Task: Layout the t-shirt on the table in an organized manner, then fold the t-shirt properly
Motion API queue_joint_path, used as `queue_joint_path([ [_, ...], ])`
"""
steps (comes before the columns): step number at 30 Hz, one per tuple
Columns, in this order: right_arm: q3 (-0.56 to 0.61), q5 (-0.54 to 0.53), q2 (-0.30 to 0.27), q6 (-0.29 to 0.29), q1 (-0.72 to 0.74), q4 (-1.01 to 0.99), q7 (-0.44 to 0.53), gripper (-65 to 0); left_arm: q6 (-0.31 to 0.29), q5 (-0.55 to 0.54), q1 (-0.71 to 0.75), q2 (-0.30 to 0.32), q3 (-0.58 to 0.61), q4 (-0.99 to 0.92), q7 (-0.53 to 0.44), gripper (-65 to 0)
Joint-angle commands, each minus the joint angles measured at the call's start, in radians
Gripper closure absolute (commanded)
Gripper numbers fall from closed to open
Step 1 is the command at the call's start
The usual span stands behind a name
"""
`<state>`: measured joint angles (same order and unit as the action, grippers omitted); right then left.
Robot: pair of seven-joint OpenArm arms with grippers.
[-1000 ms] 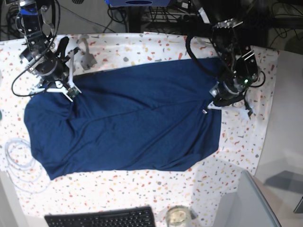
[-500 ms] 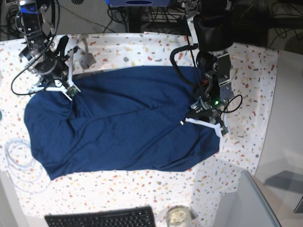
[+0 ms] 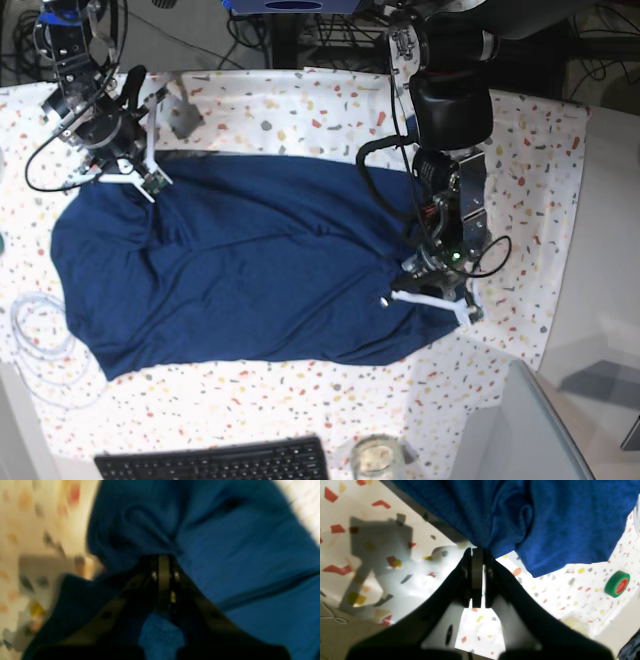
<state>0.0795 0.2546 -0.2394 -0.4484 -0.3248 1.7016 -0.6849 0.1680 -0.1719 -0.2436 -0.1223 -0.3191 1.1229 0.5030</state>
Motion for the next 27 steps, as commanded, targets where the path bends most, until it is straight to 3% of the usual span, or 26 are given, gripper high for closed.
queue_joint_path([
  [1,-0.002,-0.001,0.002,0.004,0.010,0.015,0.012,-0.2,-0.003,-0.002,0.030,0.000,0.001,0.082,0.004,0.0],
  [5,-0.011,-0.001,0.042,0.004,0.005,0.027,0.014,-0.9,-0.003,-0.093,0.203,0.009,-0.001,0.336,0.018,0.0],
  [7,-0.011,-0.001,0.056,0.004,-0.003,0.036,0.012,-1.5,-0.003,-0.133,0.303,0.052,-0.001,0.440,0.016,0.0],
  [9,-0.011,-0.001,0.079,0.004,-0.020,0.062,0.014,-8.6,-0.006,-0.182,0.389,0.109,0.010,0.514,0.015,0.0],
  [12,-0.011,-0.002,0.120,0.004,-0.053,0.139,0.014,-28.1,-0.011,-0.278,0.516,0.181,0.004,0.606,0.012,0.0],
  [13,-0.013,-0.002,0.131,0.004,-0.064,0.165,0.015,-34.2,-0.029,-0.308,0.556,0.204,0.002,0.633,0.012,0.0],
  [15,-0.014,-0.004,0.147,0.004,-0.081,0.208,0.041,-40.1,-0.097,-0.344,0.620,0.237,-0.001,0.679,0.012,0.0],
  [17,-0.054,-0.004,0.182,0.006,-0.104,0.226,0.133,-40.1,-0.167,-0.338,0.679,0.260,-0.001,0.722,0.012,0.0],
  [19,-0.120,-0.004,0.217,0.006,-0.122,0.225,0.230,-35.6,-0.227,-0.312,0.722,0.266,-0.001,0.745,0.010,0.0],
  [21,-0.185,-0.005,0.237,0.004,-0.135,0.222,0.298,-23.6,-0.285,-0.262,0.757,0.263,-0.001,0.750,0.010,0.0],
  [23,-0.235,-0.007,0.242,0.004,-0.150,0.222,0.317,-4.5,-0.333,-0.174,0.791,0.258,0.002,0.742,0.010,0.0],
  [24,-0.261,-0.022,0.248,0.004,-0.153,0.222,0.317,0.0,-0.356,-0.127,0.807,0.258,0.008,0.736,0.009,0.0],
  [27,-0.349,-0.099,0.249,0.004,-0.193,0.226,0.317,-3.0,-0.431,-0.031,0.876,0.255,0.013,0.733,-0.062,0.0],
])
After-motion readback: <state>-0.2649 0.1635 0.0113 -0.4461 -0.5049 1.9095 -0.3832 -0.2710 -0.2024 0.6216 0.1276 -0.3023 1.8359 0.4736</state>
